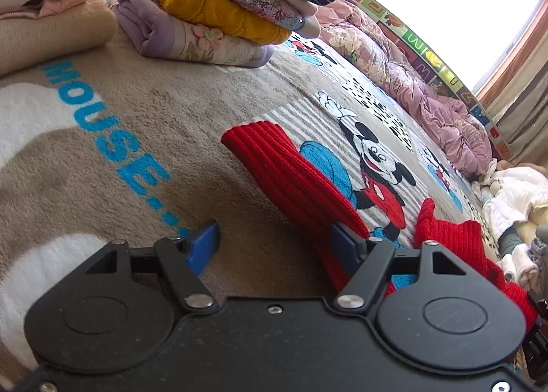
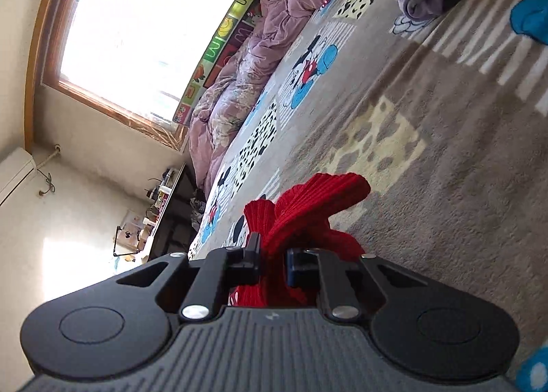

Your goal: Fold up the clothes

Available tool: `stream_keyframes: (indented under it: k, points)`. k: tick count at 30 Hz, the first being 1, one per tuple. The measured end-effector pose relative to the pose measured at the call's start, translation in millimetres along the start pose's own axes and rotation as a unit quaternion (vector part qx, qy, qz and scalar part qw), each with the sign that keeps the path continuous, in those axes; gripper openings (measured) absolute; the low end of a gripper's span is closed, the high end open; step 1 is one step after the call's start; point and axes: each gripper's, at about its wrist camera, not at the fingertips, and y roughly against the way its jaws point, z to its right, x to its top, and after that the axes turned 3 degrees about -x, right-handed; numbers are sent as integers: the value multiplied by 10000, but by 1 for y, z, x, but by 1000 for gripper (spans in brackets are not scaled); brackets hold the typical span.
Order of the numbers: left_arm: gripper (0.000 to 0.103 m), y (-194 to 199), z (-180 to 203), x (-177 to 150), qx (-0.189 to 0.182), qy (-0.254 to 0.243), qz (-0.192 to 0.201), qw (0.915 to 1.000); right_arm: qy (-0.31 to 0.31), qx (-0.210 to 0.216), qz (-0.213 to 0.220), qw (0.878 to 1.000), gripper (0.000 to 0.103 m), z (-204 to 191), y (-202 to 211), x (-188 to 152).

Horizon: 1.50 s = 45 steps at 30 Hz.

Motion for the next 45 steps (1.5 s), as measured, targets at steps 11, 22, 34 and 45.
stream_keyframes:
  k: [11, 22, 34, 45]
  points:
    - [72, 6, -5, 2, -106, 265, 9, 9996, 647, -300, 955, 9929, 12, 13, 80, 50]
    - [72, 9, -8, 2, -97, 328, 24, 9994, 584, -1396, 1620, 9751, 12, 85, 142, 105]
    - [72, 25, -28, 9, -152, 1042, 298, 9940, -502, -2585, 1864, 9465, 42, 163, 173, 80]
    - [71, 3, -18, 8, -443, 1108, 134, 9928, 136, -1614, 1155, 9800, 54, 121, 136, -10]
